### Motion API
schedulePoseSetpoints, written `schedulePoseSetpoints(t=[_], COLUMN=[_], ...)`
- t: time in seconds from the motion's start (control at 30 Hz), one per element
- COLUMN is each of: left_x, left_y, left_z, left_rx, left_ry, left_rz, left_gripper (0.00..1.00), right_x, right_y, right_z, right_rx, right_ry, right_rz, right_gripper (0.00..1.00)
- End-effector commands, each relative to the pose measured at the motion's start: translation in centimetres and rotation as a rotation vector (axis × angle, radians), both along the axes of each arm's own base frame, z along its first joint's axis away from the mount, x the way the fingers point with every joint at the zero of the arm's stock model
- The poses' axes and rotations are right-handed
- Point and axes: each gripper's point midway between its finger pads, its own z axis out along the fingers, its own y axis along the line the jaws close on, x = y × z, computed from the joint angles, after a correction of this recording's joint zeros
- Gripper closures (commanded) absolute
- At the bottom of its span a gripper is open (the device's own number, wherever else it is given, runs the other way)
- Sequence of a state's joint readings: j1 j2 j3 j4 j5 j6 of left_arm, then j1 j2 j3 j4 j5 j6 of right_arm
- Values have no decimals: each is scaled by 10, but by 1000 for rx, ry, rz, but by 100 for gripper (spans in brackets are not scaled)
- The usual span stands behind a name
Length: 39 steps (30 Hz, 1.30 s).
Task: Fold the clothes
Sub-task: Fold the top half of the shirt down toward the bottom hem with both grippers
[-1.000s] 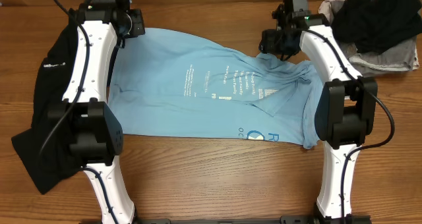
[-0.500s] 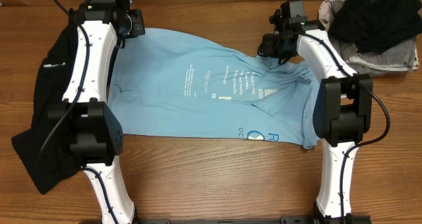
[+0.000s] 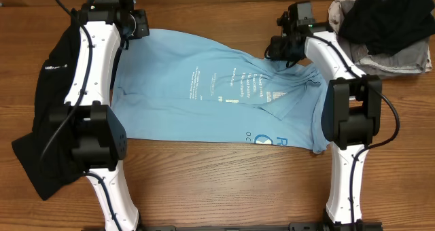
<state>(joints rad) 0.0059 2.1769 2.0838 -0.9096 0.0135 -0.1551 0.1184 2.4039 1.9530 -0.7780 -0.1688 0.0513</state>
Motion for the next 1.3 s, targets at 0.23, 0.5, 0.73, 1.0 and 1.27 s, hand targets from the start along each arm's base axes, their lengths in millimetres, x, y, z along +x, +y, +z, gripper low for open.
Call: schedulePoseSetpoints(t=[0.23,0.5,0.73,1.0,1.27], left_x=[3,8,17,27,15], left_y=[1,1,4,22,26], left_z=[4,7,14,22,31], left_rx=[19,19,19,21,31], left_ry=[-13,-38,-84,-138,-116], left_rz=[9,10,16,47,25], left_gripper=[96,96,96,96,96], right_x=[-3,44,76,58,13], right_y=[-1,4,7,3,-5], right_z=[-19,41,131,184,210], right_rx=[-8,13,33,31,23], right_ry=[27,-158,-332,-320,-197], right_rz=[2,-9,-9,-13,-46], right_gripper=[85,96,96,96,96])
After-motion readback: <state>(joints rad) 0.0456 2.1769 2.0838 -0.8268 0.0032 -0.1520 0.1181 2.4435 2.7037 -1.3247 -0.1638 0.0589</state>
